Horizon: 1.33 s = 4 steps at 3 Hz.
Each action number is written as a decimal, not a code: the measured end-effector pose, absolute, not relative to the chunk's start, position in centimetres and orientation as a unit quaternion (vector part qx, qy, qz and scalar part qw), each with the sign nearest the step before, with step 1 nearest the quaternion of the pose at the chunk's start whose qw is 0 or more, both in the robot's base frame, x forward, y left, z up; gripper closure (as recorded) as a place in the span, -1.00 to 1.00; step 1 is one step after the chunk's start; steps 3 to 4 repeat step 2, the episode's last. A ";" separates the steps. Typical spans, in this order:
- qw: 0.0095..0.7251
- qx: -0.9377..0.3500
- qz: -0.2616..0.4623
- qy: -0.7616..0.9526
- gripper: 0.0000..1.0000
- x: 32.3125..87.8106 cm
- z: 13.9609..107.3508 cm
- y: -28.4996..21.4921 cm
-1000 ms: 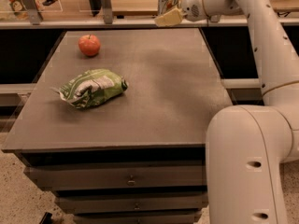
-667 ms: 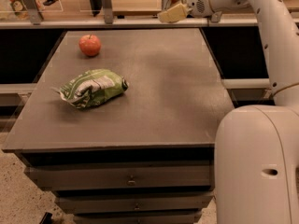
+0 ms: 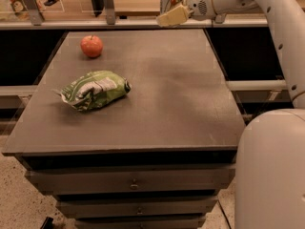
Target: Pick 7up can
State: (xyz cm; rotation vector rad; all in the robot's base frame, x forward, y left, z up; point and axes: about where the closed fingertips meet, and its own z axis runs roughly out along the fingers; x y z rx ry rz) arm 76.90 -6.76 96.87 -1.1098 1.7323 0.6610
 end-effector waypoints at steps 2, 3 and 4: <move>0.443 -0.443 0.303 0.717 1.00 76.7 95.0 -4.9; 0.443 -0.443 0.303 0.717 1.00 76.7 95.0 -4.9; 0.443 -0.443 0.303 0.717 1.00 76.7 95.0 -4.9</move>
Offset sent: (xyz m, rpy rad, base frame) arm -0.0017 0.0155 -0.0158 0.0215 0.0699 0.0209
